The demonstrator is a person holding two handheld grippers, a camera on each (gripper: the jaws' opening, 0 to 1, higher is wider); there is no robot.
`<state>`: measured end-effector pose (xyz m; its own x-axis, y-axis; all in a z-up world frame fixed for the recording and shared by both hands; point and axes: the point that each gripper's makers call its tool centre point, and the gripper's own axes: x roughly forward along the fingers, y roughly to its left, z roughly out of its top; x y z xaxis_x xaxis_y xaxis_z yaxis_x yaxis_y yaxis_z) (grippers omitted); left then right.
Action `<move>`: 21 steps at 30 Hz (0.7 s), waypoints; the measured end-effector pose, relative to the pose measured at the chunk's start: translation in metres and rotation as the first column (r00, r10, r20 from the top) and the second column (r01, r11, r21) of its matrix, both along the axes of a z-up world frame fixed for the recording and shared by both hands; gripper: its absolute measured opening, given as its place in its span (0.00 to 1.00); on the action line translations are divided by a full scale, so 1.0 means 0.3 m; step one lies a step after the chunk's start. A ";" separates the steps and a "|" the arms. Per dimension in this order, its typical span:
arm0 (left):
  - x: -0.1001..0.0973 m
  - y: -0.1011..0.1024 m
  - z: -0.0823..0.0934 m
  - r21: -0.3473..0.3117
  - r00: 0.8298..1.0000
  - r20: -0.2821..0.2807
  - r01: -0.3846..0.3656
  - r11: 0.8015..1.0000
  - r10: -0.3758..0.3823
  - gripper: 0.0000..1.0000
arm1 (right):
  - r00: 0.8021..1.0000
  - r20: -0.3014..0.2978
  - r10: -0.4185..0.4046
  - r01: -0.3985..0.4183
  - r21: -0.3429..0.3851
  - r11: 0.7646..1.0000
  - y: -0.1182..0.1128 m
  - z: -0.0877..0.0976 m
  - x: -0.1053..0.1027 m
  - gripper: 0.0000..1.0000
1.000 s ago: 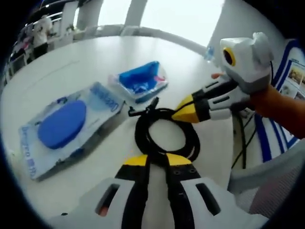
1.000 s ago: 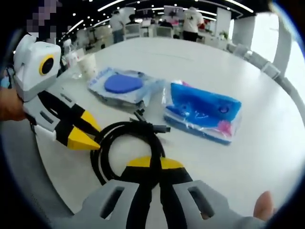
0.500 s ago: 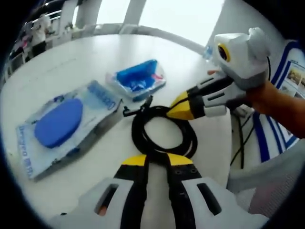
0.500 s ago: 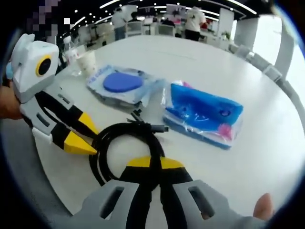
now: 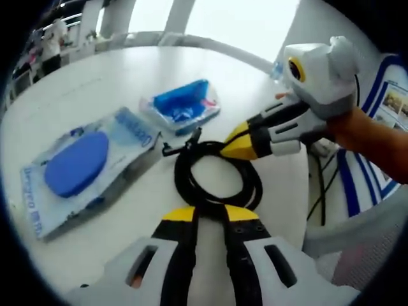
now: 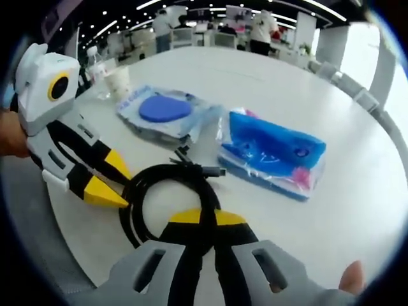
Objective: Arrange the tabletop items into an orderly group along one side of the table until the central work area is clear of visible clutter.
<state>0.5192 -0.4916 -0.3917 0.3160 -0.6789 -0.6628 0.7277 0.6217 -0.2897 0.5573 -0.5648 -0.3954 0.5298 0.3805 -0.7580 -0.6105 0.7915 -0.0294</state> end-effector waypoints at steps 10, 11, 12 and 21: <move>-0.005 -0.004 0.000 0.003 1.000 0.000 0.007 1.000 -0.007 0.15 | 1.000 0.005 0.025 -0.024 -0.015 1.000 0.005 -0.002 0.004 0.07; -0.006 -0.004 0.000 0.003 1.000 0.000 0.007 1.000 -0.007 0.15 | 1.000 0.006 0.027 -0.027 -0.015 1.000 0.005 -0.003 0.005 0.07; -0.009 -0.005 0.000 0.001 1.000 -0.003 0.008 1.000 -0.008 0.15 | 0.999 0.007 0.032 -0.032 -0.017 0.999 0.006 -0.003 0.006 0.07; -0.017 -0.006 -0.001 -0.002 1.000 -0.008 0.010 1.000 -0.010 0.15 | 0.998 0.008 0.055 -0.055 -0.022 0.998 0.016 -0.003 0.000 0.10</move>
